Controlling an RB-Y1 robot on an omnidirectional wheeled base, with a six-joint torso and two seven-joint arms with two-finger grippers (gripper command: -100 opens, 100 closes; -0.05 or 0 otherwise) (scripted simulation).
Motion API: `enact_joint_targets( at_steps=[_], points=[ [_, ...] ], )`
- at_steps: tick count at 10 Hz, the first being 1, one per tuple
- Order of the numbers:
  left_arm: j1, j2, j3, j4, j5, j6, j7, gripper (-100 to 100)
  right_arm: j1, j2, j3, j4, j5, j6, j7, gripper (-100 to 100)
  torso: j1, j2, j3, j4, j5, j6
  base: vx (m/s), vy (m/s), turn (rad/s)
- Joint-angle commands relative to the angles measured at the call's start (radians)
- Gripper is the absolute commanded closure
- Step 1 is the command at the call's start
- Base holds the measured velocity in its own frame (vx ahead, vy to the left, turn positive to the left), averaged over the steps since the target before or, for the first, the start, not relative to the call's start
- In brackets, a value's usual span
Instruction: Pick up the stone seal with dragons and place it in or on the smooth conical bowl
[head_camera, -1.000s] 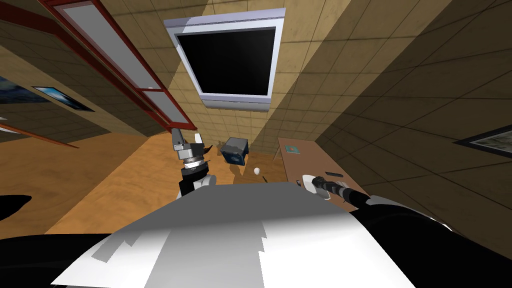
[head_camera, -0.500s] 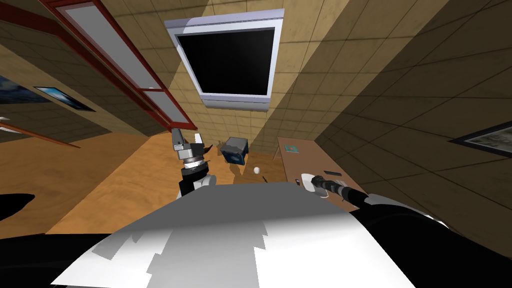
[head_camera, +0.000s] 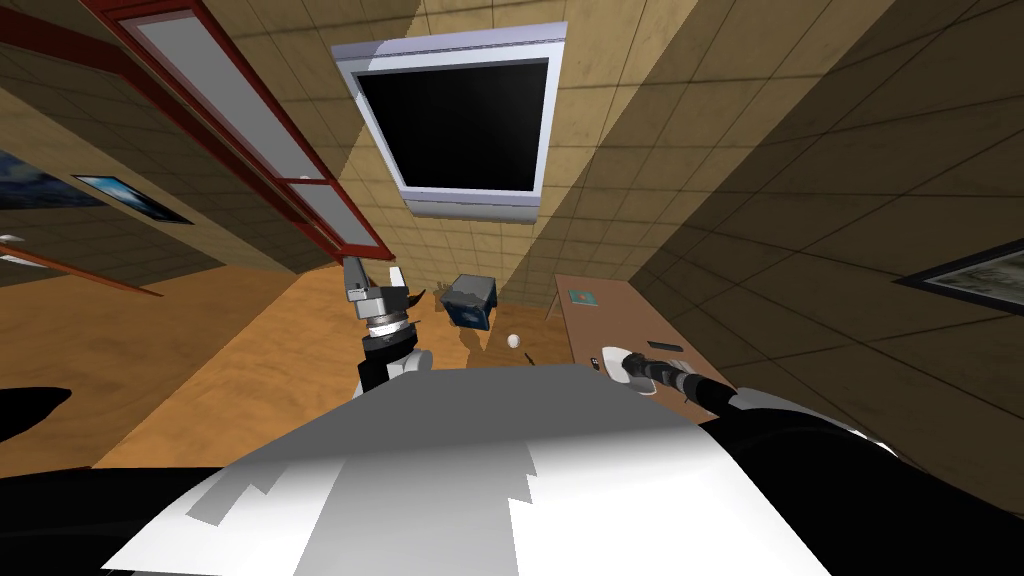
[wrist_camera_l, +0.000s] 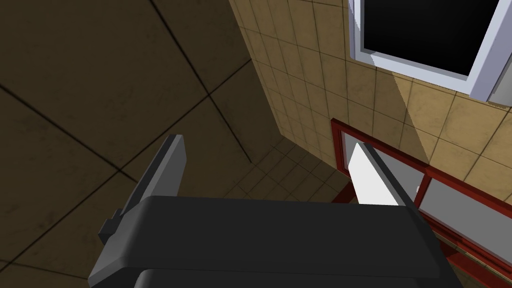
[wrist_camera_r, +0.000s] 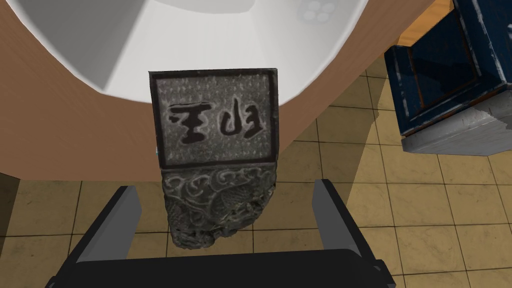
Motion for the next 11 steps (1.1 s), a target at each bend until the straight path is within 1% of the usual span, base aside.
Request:
enact_joint_targets(
  at_steps=[1, 2, 3, 4, 6, 7, 8, 9, 10, 11],
  points=[
    [0.0, 0.0, 0.0, 0.0, 0.0, 0.0, 0.0, 0, 0.0, 0.0, 0.0, 0.0, 0.0, 0.0, 0.0, -100, 0.0, 0.0, 0.0, 0.0, 0.0, 0.0, 0.0, 0.0, 0.0],
    [0.0, 0.0, 0.0, 0.0, 0.0, 0.0, 0.0, 0, 0.0, 0.0, 0.0, 0.0, 0.0, 0.0, 0.0, 0, 0.0, 0.0, 0.0, 0.0, 0.0, 0.0, 0.0, 0.0, 0.0],
    [0.0, 0.0, 0.0, 0.0, 0.0, 0.0, 0.0, 0, 0.013, -0.028, -0.011, -0.014, -0.008, -0.007, -0.015, -100, 0.0, 0.0, 0.0, 0.0, 0.0, 0.0, 0.013, 0.011, -0.046],
    [0.0, 0.0, 0.0, 0.0, 0.0, 0.0, 0.0, 0, 0.025, -0.056, -0.022, -0.027, -0.017, -0.015, -0.029, -100, 0.001, -0.001, 0.0, 0.0, 0.0, 0.0, 0.024, 0.023, -0.105],
    [0.0, 0.0, 0.0, 0.0, 0.0, 0.0, 0.0, 0, 0.038, -0.084, -0.033, -0.041, -0.025, -0.022, -0.044, -100, 0.001, -0.001, -0.001, 0.0, 0.0, 0.0, 0.01, 0.015, -0.059],
    [0.0, 0.0, 0.0, 0.0, 0.0, 0.0, 0.0, 0, 0.05, -0.112, -0.043, -0.055, -0.033, -0.029, -0.058, -100, 0.001, -0.001, 0.0, 0.0, 0.0, 0.0, 0.006, 0.011, -0.099],
    [0.0, 0.0, 0.0, 0.0, 0.0, 0.0, 0.0, 0, 0.057, -0.126, -0.049, -0.061, -0.038, -0.033, -0.066, -100, 0.001, 0.0, 0.0, 0.0, 0.0, 0.0, 0.005, 0.017, -0.071],
    [0.0, 0.0, 0.0, 0.0, 0.0, 0.0, 0.0, 0, 0.061, -0.116, -0.05, -0.071, -0.035, -0.019, -0.059, -100, 0.001, 0.0, 0.0, 0.0, 0.0, 0.0, -0.001, 0.007, -0.012],
    [0.0, 0.0, 0.0, 0.0, 0.0, 0.0, 0.0, 0, 0.062, -0.118, -0.05, -0.071, -0.036, -0.021, -0.061, 0, 0.001, 0.0, 0.0, 0.0, 0.0, 0.0, 0.0, 0.0, 0.0],
    [0.0, 0.0, 0.0, 0.0, 0.0, 0.0, 0.0, 0, 0.062, -0.118, -0.05, -0.071, -0.036, -0.02, -0.061, 0, 0.0, 0.0, 0.0, 0.0, 0.0, 0.0, 0.0, 0.0, 0.0]
  ],
)
